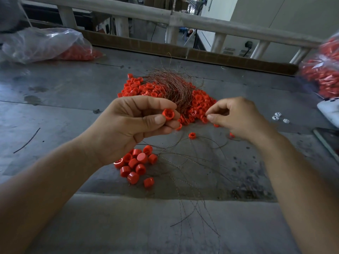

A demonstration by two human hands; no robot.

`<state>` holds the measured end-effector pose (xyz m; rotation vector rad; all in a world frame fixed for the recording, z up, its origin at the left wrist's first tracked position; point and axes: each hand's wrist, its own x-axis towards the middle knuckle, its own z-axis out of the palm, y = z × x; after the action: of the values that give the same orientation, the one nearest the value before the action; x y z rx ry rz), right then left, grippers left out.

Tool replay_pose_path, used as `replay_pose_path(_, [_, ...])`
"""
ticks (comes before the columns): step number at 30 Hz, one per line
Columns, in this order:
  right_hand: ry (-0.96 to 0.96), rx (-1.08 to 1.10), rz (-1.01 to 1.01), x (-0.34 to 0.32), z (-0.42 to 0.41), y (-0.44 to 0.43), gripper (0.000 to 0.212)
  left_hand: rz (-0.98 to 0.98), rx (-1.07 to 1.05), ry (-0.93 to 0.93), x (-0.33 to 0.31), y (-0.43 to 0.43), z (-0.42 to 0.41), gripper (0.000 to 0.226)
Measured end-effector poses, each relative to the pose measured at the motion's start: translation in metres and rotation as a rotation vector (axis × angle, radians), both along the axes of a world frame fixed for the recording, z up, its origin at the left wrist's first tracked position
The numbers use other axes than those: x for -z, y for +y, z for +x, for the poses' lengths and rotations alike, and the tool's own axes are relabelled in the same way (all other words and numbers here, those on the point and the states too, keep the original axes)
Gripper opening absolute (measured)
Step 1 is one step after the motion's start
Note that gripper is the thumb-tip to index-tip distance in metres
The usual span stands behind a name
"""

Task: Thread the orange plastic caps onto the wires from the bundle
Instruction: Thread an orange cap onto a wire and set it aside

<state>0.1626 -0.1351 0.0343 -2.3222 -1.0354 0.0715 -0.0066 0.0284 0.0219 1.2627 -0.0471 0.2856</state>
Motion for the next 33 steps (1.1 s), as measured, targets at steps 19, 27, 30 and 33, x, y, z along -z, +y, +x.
replay_pose_path(19, [0.204, -0.158, 0.294, -0.004, -0.025, 0.009, 0.022, 0.158, -0.051, 0.037, 0.007, -0.002, 0.003, 0.031])
replay_pose_path(27, [0.471, -0.35, 0.457, -0.008, -0.054, 0.014, 0.025, 0.207, -0.127, 0.059, 0.009, -0.003, 0.004, 0.027])
replay_pose_path(30, [0.417, -0.364, 0.472, -0.006, -0.058, 0.016, 0.021, 0.234, -0.14, 0.066, 0.007, -0.004, 0.003, 0.02])
replay_pose_path(33, [0.353, -0.387, 0.48, -0.003, -0.061, 0.018, 0.02, 0.23, -0.146, 0.08, 0.005, -0.006, 0.003, 0.021])
